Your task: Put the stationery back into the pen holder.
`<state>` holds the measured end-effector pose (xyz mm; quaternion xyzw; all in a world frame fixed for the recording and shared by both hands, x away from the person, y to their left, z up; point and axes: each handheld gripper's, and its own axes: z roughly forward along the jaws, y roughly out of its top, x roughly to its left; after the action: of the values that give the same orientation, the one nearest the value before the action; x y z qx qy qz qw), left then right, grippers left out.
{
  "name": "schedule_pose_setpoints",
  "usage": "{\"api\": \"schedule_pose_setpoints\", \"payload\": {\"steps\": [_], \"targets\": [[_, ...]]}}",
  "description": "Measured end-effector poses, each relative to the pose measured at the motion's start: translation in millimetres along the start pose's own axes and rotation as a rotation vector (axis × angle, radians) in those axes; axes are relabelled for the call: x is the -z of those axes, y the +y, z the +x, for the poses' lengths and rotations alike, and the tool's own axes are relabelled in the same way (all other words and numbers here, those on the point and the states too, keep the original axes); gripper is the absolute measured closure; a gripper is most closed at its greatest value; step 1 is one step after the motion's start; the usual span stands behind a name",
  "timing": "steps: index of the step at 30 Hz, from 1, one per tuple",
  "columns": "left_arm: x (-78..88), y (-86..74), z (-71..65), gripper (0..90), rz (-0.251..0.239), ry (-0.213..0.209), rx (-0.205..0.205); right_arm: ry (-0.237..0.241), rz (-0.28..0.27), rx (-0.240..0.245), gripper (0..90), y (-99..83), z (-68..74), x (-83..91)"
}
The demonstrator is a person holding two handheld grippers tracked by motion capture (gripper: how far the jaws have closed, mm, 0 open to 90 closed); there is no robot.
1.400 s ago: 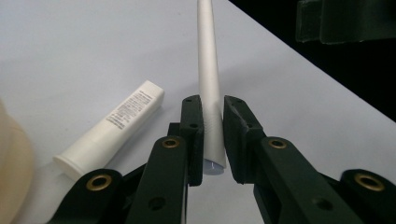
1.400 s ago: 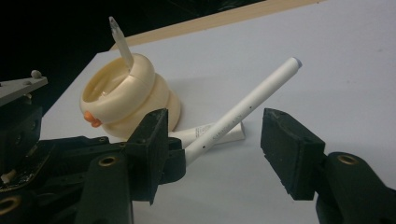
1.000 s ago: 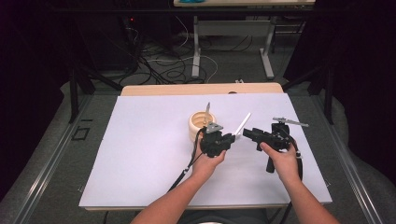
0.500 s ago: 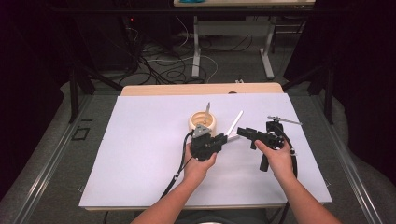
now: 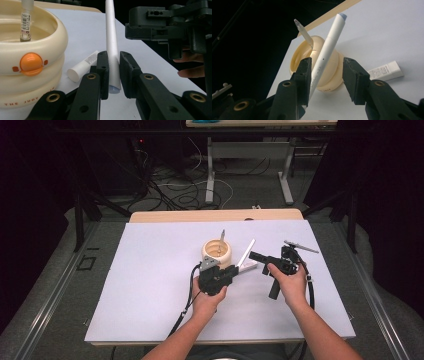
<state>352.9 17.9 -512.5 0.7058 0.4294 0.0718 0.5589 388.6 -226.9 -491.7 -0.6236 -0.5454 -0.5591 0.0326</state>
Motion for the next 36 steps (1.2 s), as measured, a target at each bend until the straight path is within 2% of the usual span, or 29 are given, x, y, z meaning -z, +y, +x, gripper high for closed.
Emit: {"api": "schedule_pose_setpoints", "payload": {"steps": [1,4,6,7,8,11,12,15,16,18,20,22,24,26,32,34,36], "targets": [[0.2,-0.3,-0.1,78.6,0.001,-0.001,0.002,0.005,0.021,-0.002,61.2,0.7,-1.6,0.6],[0.4,-1.3,-1.3,78.6,0.002,-0.006,-0.001,-0.017,-0.002,-0.057,62.8,0.4,-0.5,-2.4],[0.2,-1.5,-2.1,78.6,0.004,-0.011,-0.002,-0.021,-0.014,-0.067,63.3,0.4,-0.7,-4.3],[0.0,-1.8,-2.8,78.6,0.005,-0.013,0.0,-0.021,0.024,-0.066,63.7,1.6,-1.4,-2.9],[-1.0,-2.2,-3.6,78.7,-0.001,-0.014,0.0,-0.017,-0.005,-0.086,64.2,0.5,-0.7,-6.0],[-1.9,-3.0,-5.7,78.7,0.006,-0.019,0.0,0.001,0.032,-0.124,66.2,0.6,-0.7,-7.5],[-2.6,-3.4,-6.4,78.6,0.003,-0.018,-0.003,-0.002,0.021,-0.137,67.0,-0.2,-0.4,-9.5],[-4.1,-3.7,-8.4,78.6,0.003,-0.023,-0.004,0.002,0.05,-0.152,68.1,-0.8,-1.0,-10.4],[-4.5,-3.5,-8.8,78.6,0.005,-0.025,-0.005,0.006,0.037,-0.146,68.2,-1.8,-1.9,-11.9],[-5.7,-3.2,-10.1,78.6,0.002,-0.027,-0.005,0.01,0.05,-0.172,68.5,-1.9,-0.4,-12.7],[-6.3,-2.7,-11.1,78.6,0.004,-0.026,-0.009,0.015,0.071,-0.16,70.2,-2.9,-1.5,-12.7],[-6.5,-2.5,-11.6,78.6,0.004,-0.028,-0.014,0.009,0.084,-0.176,71.9,-3.2,0.1,-12.7],[-6.5,-2.7,-11.6,78.6,0.006,-0.028,-0.014,0.004,0.069,-0.173,74.3,-4.1,-0.4,-13.3],[-6.3,-2.9,-11.8,78.6,0.006,-0.027,-0.013,0.013,0.083,-0.171,75.2,-3.3,-2.0,-12.6],[-6.5,-3.2,-12.0,78.6,0.012,-0.027,-0.016,0.013,0.068,-0.184,76.5,-3.2,-1.3,-13.3],[-6.4,-3.0,-12.1,78.6,0.011,-0.031,-0.018,0.021,0.083,-0.184,76.7,-2.5,-2.8,-12.1],[-6.5,-2.8,-12.4,78.6,0.016,-0.035,-0.02,0.023,0.084,-0.207,77.3,-1.7,-2.5,-11.7]]}}
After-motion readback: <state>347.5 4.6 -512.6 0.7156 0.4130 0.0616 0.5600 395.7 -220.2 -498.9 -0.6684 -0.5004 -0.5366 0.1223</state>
